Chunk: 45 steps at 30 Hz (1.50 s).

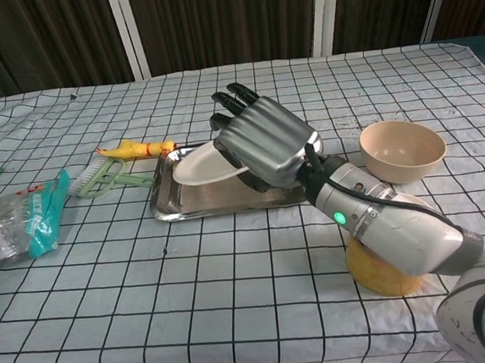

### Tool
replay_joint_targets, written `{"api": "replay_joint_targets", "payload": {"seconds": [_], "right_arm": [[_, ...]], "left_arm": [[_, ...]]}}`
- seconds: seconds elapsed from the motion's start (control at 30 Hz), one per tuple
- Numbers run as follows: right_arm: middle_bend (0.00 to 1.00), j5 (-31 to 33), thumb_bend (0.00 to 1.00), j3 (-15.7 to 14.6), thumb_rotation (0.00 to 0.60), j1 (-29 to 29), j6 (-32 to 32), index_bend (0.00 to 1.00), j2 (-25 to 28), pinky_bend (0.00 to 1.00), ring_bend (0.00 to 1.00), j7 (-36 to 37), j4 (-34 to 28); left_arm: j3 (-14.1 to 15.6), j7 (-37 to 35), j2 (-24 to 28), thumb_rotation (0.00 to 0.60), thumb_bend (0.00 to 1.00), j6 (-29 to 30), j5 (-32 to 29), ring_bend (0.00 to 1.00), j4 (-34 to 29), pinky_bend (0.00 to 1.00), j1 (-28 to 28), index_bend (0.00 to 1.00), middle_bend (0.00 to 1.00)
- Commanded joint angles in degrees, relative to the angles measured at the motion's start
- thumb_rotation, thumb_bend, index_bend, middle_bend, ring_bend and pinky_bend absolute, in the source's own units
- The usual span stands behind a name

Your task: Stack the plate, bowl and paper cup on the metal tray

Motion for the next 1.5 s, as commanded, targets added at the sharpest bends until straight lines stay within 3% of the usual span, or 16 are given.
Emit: {"api": "replay_joint_targets", "payload": {"seconds": [0.03,0.43,0.87,1.23,1.5], "right_arm": [[0.21,0.43,0.33,-0.88,0.600,-0.62,-0.75,0.57,0.43,0.00,0.02,-0.39,-0.73],[0.10,3.23,0.21,-1.73,0.600,-2.11,-4.15,0.27,4.21,0.00,0.00,-5.23,-9.16],[0.04,4.99,0.13,-2.17,0.600,-2.92,-6.48,0.19,8.93,0.00,0.00,-9.75,-16.86],[0.00,9.35,0.04,-1.69,0.600,-3.21,-11.34,0.08,14.00,0.00,0.00,-18.31,-25.75],[0.00,10.93,0.04,-0.37,0.600,-2.93,-10.55,0.07,13.98,0.00,0.00,-19.83,-26.33]], "left_arm": [[0.10,-0.10,-0.08,0.600,0.42,-0.11,0.13,0.02,0.09,0.09,-0.08,0.00,0.07],[0.42,-0.91,-0.66,0.600,0.41,2.08,2.23,0.03,1.06,0.09,0.28,0.00,0.08],[0.51,-0.10,-0.92,0.600,0.41,1.29,2.01,0.03,0.95,0.09,-0.06,0.00,0.08],[0.50,-0.07,-1.01,0.600,0.41,1.23,1.92,0.03,1.09,0.09,-0.19,0.00,0.08],[0.54,-0.04,-1.12,0.600,0.41,1.00,1.84,0.03,1.19,0.09,-0.32,0.00,0.08]]}}
